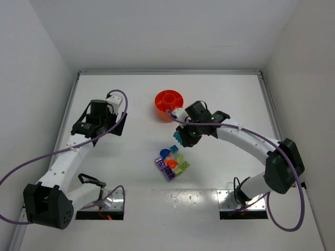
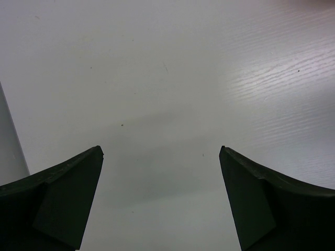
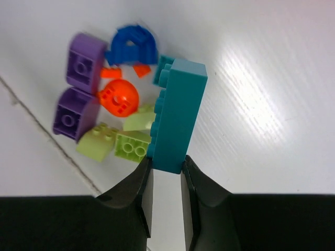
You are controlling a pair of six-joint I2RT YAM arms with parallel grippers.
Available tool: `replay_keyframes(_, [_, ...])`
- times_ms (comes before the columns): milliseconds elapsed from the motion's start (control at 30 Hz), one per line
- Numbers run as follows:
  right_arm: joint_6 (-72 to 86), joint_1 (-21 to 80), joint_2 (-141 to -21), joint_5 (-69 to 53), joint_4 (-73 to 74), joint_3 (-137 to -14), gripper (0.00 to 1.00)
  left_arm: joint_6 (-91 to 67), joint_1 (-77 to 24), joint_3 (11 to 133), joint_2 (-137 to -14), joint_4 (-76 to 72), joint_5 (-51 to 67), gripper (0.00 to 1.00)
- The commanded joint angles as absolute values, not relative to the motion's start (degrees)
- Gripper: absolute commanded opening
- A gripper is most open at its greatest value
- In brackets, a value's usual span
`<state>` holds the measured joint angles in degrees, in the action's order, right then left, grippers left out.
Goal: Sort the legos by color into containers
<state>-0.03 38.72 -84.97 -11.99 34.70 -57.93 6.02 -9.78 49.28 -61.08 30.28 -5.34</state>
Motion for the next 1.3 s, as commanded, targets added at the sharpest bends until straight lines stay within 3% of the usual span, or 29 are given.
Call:
replay_keyframes(0, [-1.85, 38.32, -84.19, -15.82, 39.46, -63.8, 0.0, 6.33, -10.28, 49.31, -61.08, 28.56, -4.92, 1.0])
replay_keyframes(633, [-7.63, 28.3, -108.18, -26.27, 62.64, -107.9, 0.0, 6.86, -10.28, 48.78, -60.47, 28.56, -5.54, 1.0])
replay_keyframes(900, [-19.15, 27.69, -121.01, -19.08, 77.95, -131.55, 0.0, 6.86, -10.28, 48.78, -60.47, 28.04, -5.54, 1.0])
replay_keyframes(1267, [-26.37, 27.16, -125.51, -11.87, 80.33, -134.91, 0.0, 6.86, -9.76, 48.25, -61.52, 27.51, -4.92, 1.0])
